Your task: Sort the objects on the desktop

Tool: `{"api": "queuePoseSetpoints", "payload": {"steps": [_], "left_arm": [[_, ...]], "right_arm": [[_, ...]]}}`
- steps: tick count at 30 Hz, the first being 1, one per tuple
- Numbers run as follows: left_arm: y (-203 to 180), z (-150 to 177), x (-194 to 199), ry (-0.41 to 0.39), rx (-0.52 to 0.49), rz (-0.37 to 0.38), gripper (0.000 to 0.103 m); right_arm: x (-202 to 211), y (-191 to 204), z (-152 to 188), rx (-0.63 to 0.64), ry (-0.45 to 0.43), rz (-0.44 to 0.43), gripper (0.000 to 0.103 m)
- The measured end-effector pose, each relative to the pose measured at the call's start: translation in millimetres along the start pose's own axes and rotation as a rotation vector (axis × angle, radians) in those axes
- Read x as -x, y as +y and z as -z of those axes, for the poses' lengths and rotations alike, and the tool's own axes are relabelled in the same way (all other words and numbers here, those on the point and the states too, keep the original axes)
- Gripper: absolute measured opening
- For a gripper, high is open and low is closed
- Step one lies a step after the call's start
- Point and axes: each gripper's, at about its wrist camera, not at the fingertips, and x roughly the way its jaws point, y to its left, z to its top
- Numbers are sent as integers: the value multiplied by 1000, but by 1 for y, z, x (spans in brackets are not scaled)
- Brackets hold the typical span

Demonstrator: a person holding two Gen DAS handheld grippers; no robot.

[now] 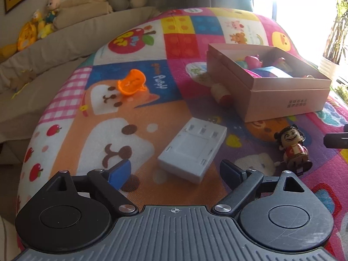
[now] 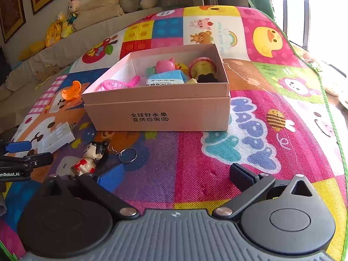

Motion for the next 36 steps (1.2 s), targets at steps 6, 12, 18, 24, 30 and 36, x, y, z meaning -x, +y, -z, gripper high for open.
{"api": "queuePoseSetpoints", "payload": {"steps": [6, 12, 18, 24, 30, 36], "left_arm": [[15, -1, -6, 0, 30, -71, 95], [38, 1, -3, -12, 92, -111, 95], [40, -6, 5, -6, 149, 81, 97], [1, -25, -22, 6, 70, 94, 100], [-11, -45, -51, 17, 73, 95, 100], [-16, -48, -61, 9, 20, 59, 97]], "right_arm": [[1, 1, 3, -7, 5, 3, 103], [-3, 6, 4, 23, 26, 19, 103], [-3, 5, 5, 20, 24, 15, 103], [-3, 5, 5, 22, 26, 17, 103], [-4, 7, 5, 34, 25, 27, 103], [-6, 9, 5, 53, 28, 38, 103]]}}
